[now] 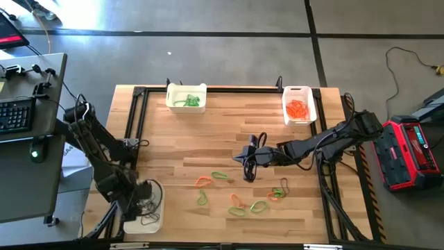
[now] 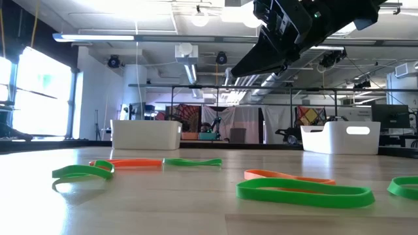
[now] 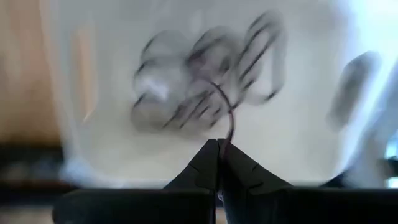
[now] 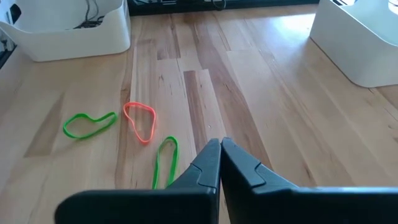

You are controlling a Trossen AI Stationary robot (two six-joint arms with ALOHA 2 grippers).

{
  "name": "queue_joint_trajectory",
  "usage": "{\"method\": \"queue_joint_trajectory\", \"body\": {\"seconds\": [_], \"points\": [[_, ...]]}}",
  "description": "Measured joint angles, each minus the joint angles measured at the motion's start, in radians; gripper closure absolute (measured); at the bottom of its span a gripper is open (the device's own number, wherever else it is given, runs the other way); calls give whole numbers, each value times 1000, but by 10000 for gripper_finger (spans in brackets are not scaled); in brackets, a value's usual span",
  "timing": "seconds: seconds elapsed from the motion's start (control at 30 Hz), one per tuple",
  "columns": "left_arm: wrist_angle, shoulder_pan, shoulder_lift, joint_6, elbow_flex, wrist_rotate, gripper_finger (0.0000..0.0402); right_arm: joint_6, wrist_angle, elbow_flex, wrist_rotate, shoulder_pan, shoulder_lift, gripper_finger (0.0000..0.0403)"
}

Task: Sort rubber bands into baskets
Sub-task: Put the purple rubber band into the bottom white bin, then put the green rubber band into the top left white bin

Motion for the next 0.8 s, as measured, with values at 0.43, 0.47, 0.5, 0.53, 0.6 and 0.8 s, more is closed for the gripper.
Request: {"method": "queue_joint_trajectory", "body": {"seconds": [0.43, 0.47, 0.5, 0.53, 0.6, 0.8], "points": [[136, 61, 135, 71, 0, -83, 308, -2, -47, 0, 9, 0, 0, 367], [137, 61, 138, 65, 0, -83, 297, -2, -56, 0, 17, 0, 0, 356], [141, 61, 139, 59, 0, -83, 287, -2, -68, 0, 27, 0, 0, 343], [145, 61, 139, 55, 0, -84, 278, 0, -77, 0, 34, 0, 0, 330], [146, 66, 133, 48, 0, -92, 263, 5, -91, 0, 37, 0, 0, 302], [177, 67, 79, 29, 2, -189, 244, 49, -129, 0, 32, 0, 0, 232]]}}
